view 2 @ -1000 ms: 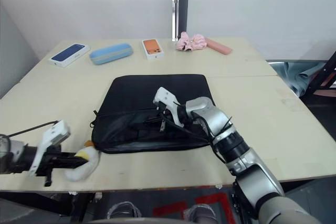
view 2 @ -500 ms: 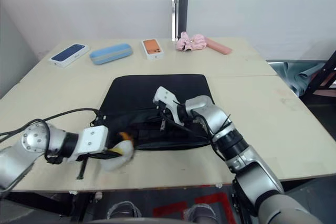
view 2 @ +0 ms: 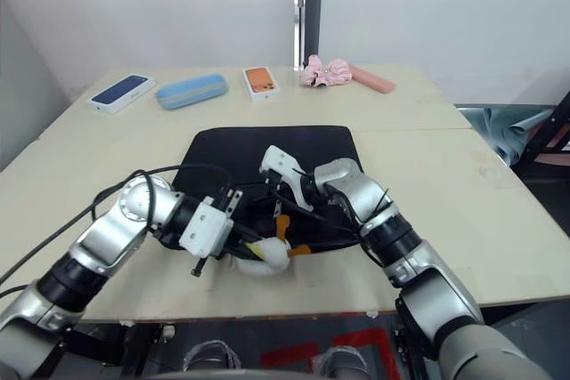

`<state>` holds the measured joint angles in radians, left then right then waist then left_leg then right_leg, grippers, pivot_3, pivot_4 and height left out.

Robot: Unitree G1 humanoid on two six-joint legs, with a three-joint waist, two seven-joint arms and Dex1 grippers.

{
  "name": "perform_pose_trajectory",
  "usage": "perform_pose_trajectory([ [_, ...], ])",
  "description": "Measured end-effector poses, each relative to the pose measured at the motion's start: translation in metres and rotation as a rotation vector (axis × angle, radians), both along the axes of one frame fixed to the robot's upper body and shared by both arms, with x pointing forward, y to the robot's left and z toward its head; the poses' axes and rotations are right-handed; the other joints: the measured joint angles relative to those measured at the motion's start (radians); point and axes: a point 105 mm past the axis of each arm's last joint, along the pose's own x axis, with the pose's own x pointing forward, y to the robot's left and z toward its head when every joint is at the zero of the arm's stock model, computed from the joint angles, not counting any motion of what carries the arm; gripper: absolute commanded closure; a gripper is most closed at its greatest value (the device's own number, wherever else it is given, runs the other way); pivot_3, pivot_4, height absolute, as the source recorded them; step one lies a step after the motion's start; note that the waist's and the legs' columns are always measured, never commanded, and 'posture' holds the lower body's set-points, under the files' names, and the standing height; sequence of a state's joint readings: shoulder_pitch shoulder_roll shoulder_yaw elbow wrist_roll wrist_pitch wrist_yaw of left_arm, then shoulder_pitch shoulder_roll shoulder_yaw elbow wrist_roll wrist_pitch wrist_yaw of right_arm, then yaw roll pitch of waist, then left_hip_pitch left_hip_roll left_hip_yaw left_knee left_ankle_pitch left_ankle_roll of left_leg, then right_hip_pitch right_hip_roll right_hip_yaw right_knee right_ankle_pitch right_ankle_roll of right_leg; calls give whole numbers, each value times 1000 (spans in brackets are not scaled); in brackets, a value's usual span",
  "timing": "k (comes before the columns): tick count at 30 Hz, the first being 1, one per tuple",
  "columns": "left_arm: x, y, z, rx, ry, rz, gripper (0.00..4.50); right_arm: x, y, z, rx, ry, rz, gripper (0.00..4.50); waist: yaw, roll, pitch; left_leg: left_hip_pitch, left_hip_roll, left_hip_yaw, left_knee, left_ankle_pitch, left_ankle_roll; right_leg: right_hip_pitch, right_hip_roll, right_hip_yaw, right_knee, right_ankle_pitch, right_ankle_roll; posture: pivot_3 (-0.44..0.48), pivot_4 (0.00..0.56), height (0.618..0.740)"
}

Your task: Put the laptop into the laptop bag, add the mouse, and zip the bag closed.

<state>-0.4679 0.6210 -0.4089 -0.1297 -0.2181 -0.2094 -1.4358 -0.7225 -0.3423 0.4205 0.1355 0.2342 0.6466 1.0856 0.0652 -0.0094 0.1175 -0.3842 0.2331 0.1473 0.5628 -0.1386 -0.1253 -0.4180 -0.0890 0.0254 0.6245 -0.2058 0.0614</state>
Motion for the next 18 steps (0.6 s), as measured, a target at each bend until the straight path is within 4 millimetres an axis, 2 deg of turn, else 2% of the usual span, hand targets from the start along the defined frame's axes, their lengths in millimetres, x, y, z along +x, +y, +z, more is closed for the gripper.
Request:
perform_pose_trajectory([
  [3, 2, -1, -3, 0, 11, -7, 4485, -1, -3, 0, -7, -3, -9, 4500, 2, 0, 0, 0, 0, 0, 0, 0, 0, 0, 0, 0, 1, 0, 0, 0, 150, 740],
  [9, 14, 9, 9, 10, 38, 49, 2235, -2, -8, -1, -12, -1, -21, 4500, 15, 0, 0, 1, 0, 0, 0, 0, 0, 0, -1, 0, 1, 0, 0, 0, 150, 740],
  [15, 5, 13, 13, 19, 56, 62, 47, -2, -7, -1, -12, -1, -21, 4500, 15, 0, 0, 0, 0, 0, 0, 0, 0, 0, 0, 0, 1, 0, 0, 0, 150, 740],
  [18, 3, 20, 12, 42, 31, 78, 47, -2, -8, -1, -13, 1, -22, 4500, 16, 0, 0, 0, 0, 0, 0, 0, 0, 0, 0, 0, 1, 0, 0, 0, 150, 740],
])
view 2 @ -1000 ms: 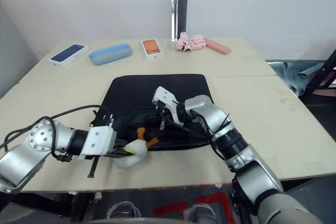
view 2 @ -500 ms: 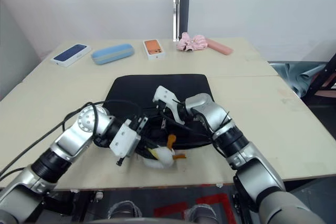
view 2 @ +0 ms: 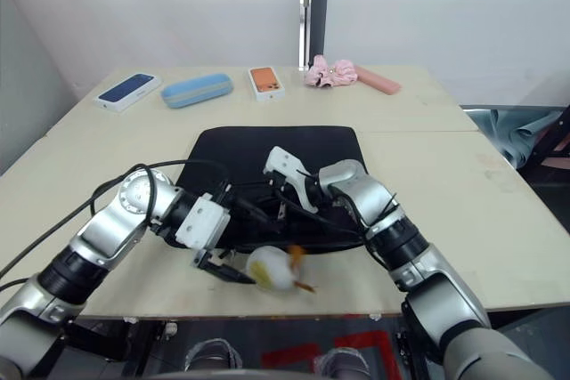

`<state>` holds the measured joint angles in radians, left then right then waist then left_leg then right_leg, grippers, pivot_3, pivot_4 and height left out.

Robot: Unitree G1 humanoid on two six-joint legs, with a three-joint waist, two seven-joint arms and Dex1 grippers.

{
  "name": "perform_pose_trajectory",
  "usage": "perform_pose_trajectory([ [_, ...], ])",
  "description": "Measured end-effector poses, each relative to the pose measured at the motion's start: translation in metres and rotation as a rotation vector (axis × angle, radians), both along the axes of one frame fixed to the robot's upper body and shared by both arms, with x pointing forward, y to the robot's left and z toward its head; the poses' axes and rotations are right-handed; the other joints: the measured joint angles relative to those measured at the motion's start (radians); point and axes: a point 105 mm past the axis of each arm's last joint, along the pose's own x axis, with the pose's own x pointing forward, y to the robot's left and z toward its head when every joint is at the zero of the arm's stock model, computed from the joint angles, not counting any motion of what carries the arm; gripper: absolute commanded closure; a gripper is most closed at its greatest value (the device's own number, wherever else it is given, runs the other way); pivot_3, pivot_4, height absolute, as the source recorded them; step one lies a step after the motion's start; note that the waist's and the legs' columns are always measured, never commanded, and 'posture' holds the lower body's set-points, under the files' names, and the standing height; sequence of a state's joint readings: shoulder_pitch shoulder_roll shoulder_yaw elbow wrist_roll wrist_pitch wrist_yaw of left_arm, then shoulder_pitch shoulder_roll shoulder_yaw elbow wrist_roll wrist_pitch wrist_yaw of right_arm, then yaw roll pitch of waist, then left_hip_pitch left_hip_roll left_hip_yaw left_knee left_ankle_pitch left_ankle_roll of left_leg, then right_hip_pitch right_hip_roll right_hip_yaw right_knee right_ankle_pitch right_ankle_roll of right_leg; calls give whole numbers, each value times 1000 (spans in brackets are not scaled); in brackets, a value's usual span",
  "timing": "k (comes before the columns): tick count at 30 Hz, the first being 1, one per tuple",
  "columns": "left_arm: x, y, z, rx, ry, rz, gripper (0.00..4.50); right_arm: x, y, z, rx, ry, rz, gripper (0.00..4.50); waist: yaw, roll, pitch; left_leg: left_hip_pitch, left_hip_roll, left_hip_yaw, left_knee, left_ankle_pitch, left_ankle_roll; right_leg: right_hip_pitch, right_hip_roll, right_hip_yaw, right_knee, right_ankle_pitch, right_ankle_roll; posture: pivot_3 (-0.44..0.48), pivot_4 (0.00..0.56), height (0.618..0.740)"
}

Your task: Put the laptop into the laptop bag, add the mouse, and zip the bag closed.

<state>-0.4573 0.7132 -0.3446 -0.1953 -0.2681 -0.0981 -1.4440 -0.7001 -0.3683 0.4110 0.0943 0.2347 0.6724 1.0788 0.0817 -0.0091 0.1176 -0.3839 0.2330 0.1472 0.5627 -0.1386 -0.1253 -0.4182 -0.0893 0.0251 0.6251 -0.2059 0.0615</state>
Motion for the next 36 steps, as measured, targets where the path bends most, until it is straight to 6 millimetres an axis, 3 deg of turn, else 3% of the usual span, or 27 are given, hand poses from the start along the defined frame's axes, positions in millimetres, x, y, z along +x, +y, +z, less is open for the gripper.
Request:
perform_pose_trajectory([
  [6, 11, 41, 0, 117, -55, 141, 47, 0, 0, 0, 2, 1, 2, 4500, -1, 0, 0, 0, 0, 0, 0, 0, 0, 0, 0, 0, 0, 0, 0, 0, 150, 740],
  [8, 11, 44, 1, 118, -66, 147, 47, 0, 0, 0, 1, 1, 0, 4500, 0, 0, 0, 0, 0, 0, 0, 0, 0, 0, 0, 0, -1, 0, 0, 0, 150, 740],
  [12, -10, 65, -2, 174, 90, 204, 47, -2, -1, 3, 2, -15, 10, 4500, -11, 1, 1, -1, 1, 0, -2, 0, -1, -3, 2, 0, 0, -1, -1, 0, 150, 740],
  [16, -19, 98, 28, 212, 252, 358, 47, -7, -13, 7, -13, -30, -8, 4500, 8, 1, 3, -2, 2, 1, -3, 0, -2, -5, 3, 0, -1, -2, -1, 0, 150, 740],
  [20, -12, 111, 59, 117, 318, 460, 47, -15, -27, 16, 2, -34, -49, 4500, 19, 1, 7, -3, 1, 1, -4, 0, -2, -6, 2, 0, -2, -2, -1, 0, 150, 740],
  [23, -7, 110, 74, 35, 359, 486, 47, -25, -40, 39, 76, -60, -88, 4500, 13, 2, 10, -9, 2, 1, -4, 0, -3, -12, 3, 0, -1, -2, -1, 0, 150, 740],
  [28, 7, 104, 85, -98, 390, 507, 47, -56, -94, 98, 149, -212, -212, 4500, 20, 2, 10, -16, 2, 1, -4, 2, -6, -16, 4, 0, -2, -2, -2, 0, 150, 740],
  [31, 17, 98, 84, -145, 381, 494, 0, -76, -119, 102, 111, -211, -295, 3752, 21, 2, 10, -15, 2, 1, -4, 2, -5, -16, 4, 0, -2, -2, -1, 0, 150, 740],
  [36, 32, 85, 66, -152, 400, 459, 0, -101, -150, 118, 83, -216, -400, 1964, 19, 3, 10, -14, 2, 1, -1, 0, -2, -15, 3, 1, 2, -1, -1, 0, 150, 740],
])
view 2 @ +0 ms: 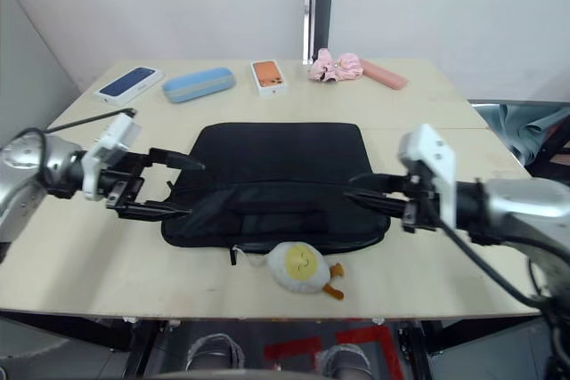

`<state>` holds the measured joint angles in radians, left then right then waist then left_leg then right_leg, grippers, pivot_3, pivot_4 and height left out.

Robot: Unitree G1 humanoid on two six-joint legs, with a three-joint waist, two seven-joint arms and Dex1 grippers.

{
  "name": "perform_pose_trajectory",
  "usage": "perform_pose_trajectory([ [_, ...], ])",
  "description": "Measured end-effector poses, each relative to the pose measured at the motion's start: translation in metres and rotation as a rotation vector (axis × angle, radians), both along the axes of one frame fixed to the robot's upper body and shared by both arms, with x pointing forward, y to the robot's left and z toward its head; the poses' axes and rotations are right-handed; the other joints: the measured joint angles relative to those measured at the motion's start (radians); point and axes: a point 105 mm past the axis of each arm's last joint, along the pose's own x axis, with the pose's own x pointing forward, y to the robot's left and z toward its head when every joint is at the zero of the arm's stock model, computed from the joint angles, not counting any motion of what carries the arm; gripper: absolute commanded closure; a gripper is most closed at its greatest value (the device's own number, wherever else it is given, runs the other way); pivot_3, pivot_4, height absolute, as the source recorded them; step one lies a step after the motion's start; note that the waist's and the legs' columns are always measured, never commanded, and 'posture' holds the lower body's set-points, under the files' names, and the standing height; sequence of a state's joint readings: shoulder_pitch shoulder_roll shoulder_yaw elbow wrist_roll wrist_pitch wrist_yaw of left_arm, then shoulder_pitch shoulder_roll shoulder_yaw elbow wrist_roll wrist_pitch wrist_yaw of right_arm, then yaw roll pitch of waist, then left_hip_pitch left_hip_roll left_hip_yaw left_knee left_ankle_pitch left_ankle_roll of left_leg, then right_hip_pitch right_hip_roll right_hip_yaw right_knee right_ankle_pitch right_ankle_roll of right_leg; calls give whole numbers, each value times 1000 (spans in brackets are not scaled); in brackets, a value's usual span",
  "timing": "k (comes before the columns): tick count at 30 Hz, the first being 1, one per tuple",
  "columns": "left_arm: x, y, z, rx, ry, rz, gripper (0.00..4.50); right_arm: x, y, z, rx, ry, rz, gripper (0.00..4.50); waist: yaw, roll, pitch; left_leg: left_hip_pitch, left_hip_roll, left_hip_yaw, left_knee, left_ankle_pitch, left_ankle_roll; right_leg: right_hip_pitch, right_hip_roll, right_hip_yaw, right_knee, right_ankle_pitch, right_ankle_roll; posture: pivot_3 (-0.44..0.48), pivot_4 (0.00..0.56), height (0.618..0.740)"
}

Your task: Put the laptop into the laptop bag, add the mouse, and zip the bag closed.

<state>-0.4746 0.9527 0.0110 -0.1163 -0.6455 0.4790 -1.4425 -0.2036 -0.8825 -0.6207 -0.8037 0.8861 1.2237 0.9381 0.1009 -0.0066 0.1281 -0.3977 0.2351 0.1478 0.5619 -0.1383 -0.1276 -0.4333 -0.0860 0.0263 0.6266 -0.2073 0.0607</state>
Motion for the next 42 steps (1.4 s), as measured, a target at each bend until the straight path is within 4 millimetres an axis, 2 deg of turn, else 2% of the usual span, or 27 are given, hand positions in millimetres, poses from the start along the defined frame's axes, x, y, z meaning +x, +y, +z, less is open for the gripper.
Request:
perform_pose_trajectory([
  [5, 14, -14, -19, -17, -7, -68, 0, -25, -9, -2, -12, 49, -41, 224, 8, 0, 0, 0, -1, 0, 3, 0, 1, 1, -1, 0, 2, 0, 0, 0, 150, 740],
  [6, 16, -19, -23, -18, -8, -87, 0, -28, -9, -3, -9, 63, -45, 18, 8, 0, 0, 0, -1, 0, 3, 0, 1, 1, -1, 0, 2, 0, 0, 0, 150, 740],
  [11, 28, -45, -40, -16, -49, -186, 0, -37, -16, -15, -33, 135, -110, 18, 21, 0, 0, -1, -2, 0, 5, 0, 3, 1, -2, 0, 2, 0, 1, 0, 150, 740],
  [14, 42, -67, -43, -62, -86, -218, 758, -38, -18, -15, -39, 140, -142, 0, 29, -1, 0, -1, -2, -1, 7, 0, 4, 1, -3, 0, 2, 1, 2, 0, 150, 740],
  [17, 52, -85, -44, -97, -82, -243, 1864, -39, -15, -14, -51, 144, -130, 0, 31, -1, 0, -2, -3, -1, 8, 0, 5, 1, -4, 1, 2, 1, 2, 0, 150, 740],
  [22, 61, -96, -71, -36, -69, -255, 3688, -41, -5, -16, -53, 149, -111, 0, 34, -1, 0, -3, -3, -1, 8, 0, 6, 1, -4, 0, 2, 2, 3, 0, 150, 740],
  [23, 61, -96, -75, -29, -62, -255, 4025, -41, -4, -17, -51, 151, -109, 248, 35, -1, 0, -3, -3, -1, 8, 0, 7, 1, -4, 0, 2, 2, 4, 0, 150, 740],
  [24, 61, -97, -76, -27, -61, -256, 4089, -41, -4, -18, -51, 152, -109, 427, 35, -1, 0, -3, -3, -1, 8, 0, 7, 1, -4, 0, 2, 2, 4, 0, 150, 740],
  [25, 63, -99, -79, -28, -66, -259, 4500, -41, 0, -19, -44, 154, -105, 792, 41, -1, 0, -4, -4, -1, 9, 0, 7, 1, -5, 0, 2, 2, 4, 0, 150, 740],
  [28, 69, -100, -79, -4, -93, -257, 4500, -39, 6, -22, -39, 165, -95, 1840, 49, -1, 0, -3, -4, -2, 12, 0, 7, 3, -6, 0, 2, 3, 5, 0, 150, 740],
  [31, 71, -99, -83, 20, -116, -260, 4500, -38, 13, -36, -76, 211, -66, 2859, 48, -1, 0, -1, -5, -3, 13, 0, 8, 7, -6, 0, 2, 3, 6, 0, 150, 740],
  [35, 71, -93, -89, 51, -144, -267, 4500, -24, 26, -53, -59, 256, -19, 4286, 45, -1, -1, 7, -5, -4, 13, 0, 7, 14, -7, 0, 2, 4, 7, 0, 150, 740],
  [36, 71, -92, -90, 53, -147, -265, 4500, -20, 29, -58, -55, 264, -9, 4470, 45, -1, -1, 9, -5, -3, 13, 0, 7, 17, -7, 0, 2, 3, 7, 0, 150, 740],
  [40, 72, -90, -91, 50, -158, -259, 4500, -11, 44, -79, -29, 325, 45, 4470, 44, -1, -2, 12, -5, -3, 13, -1, 7, 19, -7, 0, 2, 3, 7, 0, 150, 740],
  [42, 73, -89, -91, 50, -164, -258, 4500, -6, 45, -97, -59, 365, 51, 4470, 43, -1, -2, 12, -5, -3, 13, -1, 7, 19, -7, 0, 2, 4, 7, 0, 150, 740],
])
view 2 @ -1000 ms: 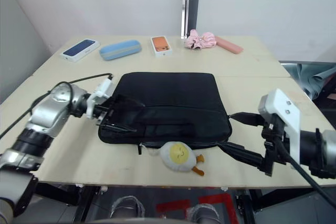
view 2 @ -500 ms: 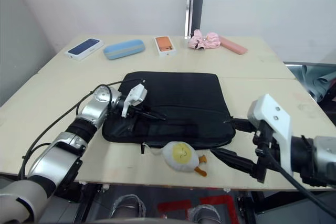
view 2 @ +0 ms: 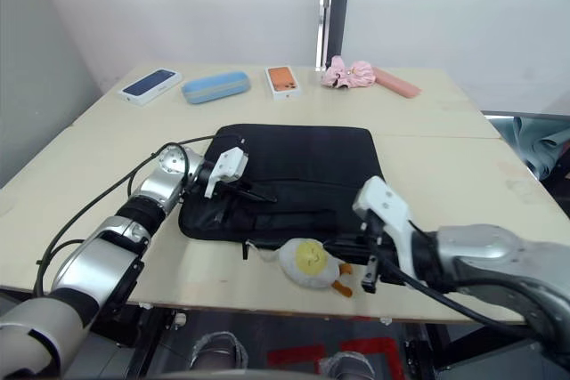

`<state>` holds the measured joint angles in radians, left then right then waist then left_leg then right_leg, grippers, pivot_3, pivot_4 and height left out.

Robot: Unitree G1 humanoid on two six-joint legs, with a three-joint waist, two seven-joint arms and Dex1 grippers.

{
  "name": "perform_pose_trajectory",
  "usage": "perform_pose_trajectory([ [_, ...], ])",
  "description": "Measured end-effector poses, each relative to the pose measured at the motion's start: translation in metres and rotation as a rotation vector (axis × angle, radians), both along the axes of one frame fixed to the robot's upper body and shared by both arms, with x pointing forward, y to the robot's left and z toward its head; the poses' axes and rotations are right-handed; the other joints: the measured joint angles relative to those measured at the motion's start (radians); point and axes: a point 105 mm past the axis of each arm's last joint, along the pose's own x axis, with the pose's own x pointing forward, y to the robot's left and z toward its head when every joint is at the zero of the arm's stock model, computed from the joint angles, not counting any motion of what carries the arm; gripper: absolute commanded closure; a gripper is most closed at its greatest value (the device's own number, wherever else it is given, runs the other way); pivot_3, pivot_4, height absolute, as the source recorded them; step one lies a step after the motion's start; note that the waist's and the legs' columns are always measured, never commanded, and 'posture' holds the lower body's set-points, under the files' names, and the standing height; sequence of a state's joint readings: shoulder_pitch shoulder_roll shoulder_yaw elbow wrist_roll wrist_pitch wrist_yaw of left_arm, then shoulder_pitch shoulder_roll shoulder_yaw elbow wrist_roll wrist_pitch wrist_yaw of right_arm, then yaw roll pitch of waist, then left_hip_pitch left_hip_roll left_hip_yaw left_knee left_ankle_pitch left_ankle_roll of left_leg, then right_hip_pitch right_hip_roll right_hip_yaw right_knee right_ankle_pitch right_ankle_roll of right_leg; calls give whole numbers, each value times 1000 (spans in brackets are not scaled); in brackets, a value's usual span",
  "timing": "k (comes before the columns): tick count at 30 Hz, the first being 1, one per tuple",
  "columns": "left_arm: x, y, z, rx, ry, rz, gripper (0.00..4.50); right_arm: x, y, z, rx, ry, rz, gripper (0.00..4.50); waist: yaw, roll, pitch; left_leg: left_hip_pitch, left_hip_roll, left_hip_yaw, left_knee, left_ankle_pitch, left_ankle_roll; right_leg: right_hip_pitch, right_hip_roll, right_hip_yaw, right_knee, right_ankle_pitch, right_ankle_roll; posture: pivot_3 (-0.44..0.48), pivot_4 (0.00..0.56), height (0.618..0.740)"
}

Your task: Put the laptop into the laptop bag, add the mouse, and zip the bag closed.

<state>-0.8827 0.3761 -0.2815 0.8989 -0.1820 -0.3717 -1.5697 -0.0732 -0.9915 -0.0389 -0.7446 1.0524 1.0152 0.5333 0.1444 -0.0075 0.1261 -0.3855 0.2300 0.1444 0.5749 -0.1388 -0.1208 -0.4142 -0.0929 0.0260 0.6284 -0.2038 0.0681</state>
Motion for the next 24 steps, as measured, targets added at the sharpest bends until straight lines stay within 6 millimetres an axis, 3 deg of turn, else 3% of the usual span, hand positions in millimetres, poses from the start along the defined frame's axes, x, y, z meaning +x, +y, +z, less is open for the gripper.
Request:
perform_pose_trajectory([
  [4, 1, 2, 0, -2, -5, 5, 4500, 12, -1, -18, -18, 27, 13, 4470, -2, 0, 0, 0, 0, 0, 0, 0, 0, 0, 0, 0, 0, 0, 0, 0, 150, 740],
  [12, 3, 7, 2, -8, 15, 35, 4500, 12, 3, -19, 0, 12, 63, 4470, -4, 0, 0, 0, 0, 0, 0, 0, 0, 0, 0, 0, 0, 0, 0, 0, 150, 740],
  [20, 3, 10, -2, 36, -75, 12, 4500, 17, 12, -28, 6, 21, 71, 4470, -11, 0, 0, 1, 0, 0, -1, 0, 0, 1, 0, 0, -1, 0, 0, 0, 150, 740],
  [24, 4, 9, -2, 52, -83, 6, 4500, 24, 14, -3, 167, -104, 26, 3371, -9, 0, 0, 1, 0, 1, -2, 0, 0, 0, -1, 0, -2, 0, 0, 0, 150, 740],
])
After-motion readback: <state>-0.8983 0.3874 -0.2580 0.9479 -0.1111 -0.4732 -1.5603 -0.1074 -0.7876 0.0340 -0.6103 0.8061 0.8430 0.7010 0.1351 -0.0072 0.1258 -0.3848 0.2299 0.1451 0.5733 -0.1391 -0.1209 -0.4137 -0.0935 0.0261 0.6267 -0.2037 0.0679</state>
